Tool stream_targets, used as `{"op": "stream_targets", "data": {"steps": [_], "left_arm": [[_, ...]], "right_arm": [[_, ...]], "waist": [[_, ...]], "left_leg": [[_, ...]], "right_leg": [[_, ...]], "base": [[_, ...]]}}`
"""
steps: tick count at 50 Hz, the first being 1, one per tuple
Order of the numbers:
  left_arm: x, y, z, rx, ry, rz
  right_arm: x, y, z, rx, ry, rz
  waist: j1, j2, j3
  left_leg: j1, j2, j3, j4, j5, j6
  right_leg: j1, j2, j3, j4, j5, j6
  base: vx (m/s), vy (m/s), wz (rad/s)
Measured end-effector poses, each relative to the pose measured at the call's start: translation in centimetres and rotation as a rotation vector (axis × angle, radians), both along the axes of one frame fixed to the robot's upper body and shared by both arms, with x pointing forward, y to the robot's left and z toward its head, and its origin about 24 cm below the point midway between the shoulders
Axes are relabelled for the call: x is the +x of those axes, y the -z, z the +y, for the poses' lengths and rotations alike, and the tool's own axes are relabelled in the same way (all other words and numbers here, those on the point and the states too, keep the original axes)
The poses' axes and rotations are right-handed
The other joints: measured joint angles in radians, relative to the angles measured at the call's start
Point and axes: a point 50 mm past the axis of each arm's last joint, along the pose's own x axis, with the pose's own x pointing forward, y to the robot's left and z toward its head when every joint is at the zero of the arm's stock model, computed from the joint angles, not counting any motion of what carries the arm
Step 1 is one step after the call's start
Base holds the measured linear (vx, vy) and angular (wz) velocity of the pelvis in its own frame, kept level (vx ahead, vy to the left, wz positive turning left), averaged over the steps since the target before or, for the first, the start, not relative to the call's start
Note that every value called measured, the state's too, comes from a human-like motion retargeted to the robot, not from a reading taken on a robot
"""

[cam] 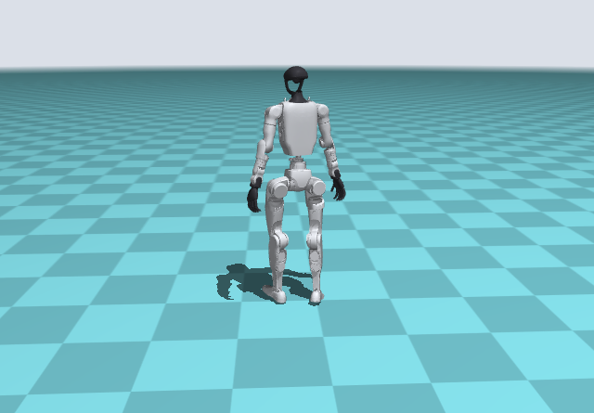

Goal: Upper body actions

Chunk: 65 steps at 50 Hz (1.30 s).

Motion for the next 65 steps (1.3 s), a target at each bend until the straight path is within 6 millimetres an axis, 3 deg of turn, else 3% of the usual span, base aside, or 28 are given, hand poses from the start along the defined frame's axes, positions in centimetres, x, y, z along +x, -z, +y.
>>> {"op": "stream_targets", "data": {"steps": [6,13,20,28,37,43,50,60,65], "left_arm": [[3.0,0.0,0.2,0.018,0.024,-0.108],[3.3,0.7,-2.2,-0.077,0.041,-0.134],[0.2,1.2,-4.5,-0.148,0.126,-0.026],[-3.7,1.2,-6.9,-0.229,0.071,0.105],[-7.2,0.5,-6.9,-0.226,0.05,0.194],[-8.1,0.3,-6.9,-0.235,0.055,0.22],[-6.6,0.6,-6.2,-0.212,0.078,0.188],[-0.7,1.3,-5.3,-0.174,0.164,0.017],[0.1,1.3,-5.0,-0.169,0.24,-0.012]], "right_arm": [[-1.2,0.4,1.5,0.048,-0.05,0.064],[-1.6,0.7,2.8,0.099,-0.137,0.099],[-2.3,1.0,3.9,0.145,-0.12,0.101],[-2.0,1.1,4.2,0.175,-0.151,0.12],[1.5,1.2,5.4,0.21,-0.27,0.043],[3.6,1.0,6.0,0.221,-0.328,-0.012],[4.5,1.0,6.3,0.226,-0.284,-0.044],[2.3,1.1,5.4,0.204,-0.165,0.026],[2.2,1.1,5.2,0.195,-0.134,0.015]], "waist": [[0.013,-0.009,0.015],[-0.01,-0.007,0.055],[-0.031,-0.006,0.03],[-0.054,-0.006,0.01],[-0.112,-0.013,0.007],[-0.158,0.004,-0.01],[-0.25,0.044,-0.027],[-0.335,0.087,-0.002],[-0.334,0.09,0.007]], "left_leg": [[0.049,0.032,0.147,-0.023,-0.013,-0.003],[0.109,0.044,0.206,-0.026,-0.017,-0.02],[0.111,0.048,0.212,-0.027,-0.014,-0.039],[0.124,0.056,0.232,-0.028,-0.017,-0.063],[0.172,0.086,0.311,-0.008,-0.045,-0.097],[0.214,0.097,0.417,-0.022,-0.062,-0.116],[0.236,0.099,0.501,-0.032,-0.074,-0.131],[0.243,0.109,0.538,-0.03,-0.079,-0.135],[0.244,0.112,0.538,-0.028,-0.077,-0.134]], "right_leg": [[-0.04,0.003,0.073,0.016,0.021,-0.031],[-0.013,0.006,0.082,0.017,0.033,-0.052],[-0.021,0.002,0.1,-0.001,0.039,-0.048],[-0.039,0.009,0.135,-0.011,0.05,-0.06],[-0.069,0.028,0.246,0.004,0.065,-0.072],[-0.122,0.057,0.376,0.02,0.088,-0.078],[-0.173,0.092,0.465,0.024,0.114,-0.083],[-0.19,0.116,0.496,0.026,0.125,-0.082],[-0.186,0.114,0.485,0.026,0.124,-0.081]], "base": [[-0.18,-0.19,-1.33],[-0.09,-0.1,-0.44],[-0.02,-0.11,-0.02],[-0.03,-0.09,-0.13],[-0.12,-0.14,-0.7],[-0.19,-0.04,-1.3],[-0.15,0.07,-1.01],[-0.12,0.06,-0.32],[-0.03,0.0,-0.01]]}}
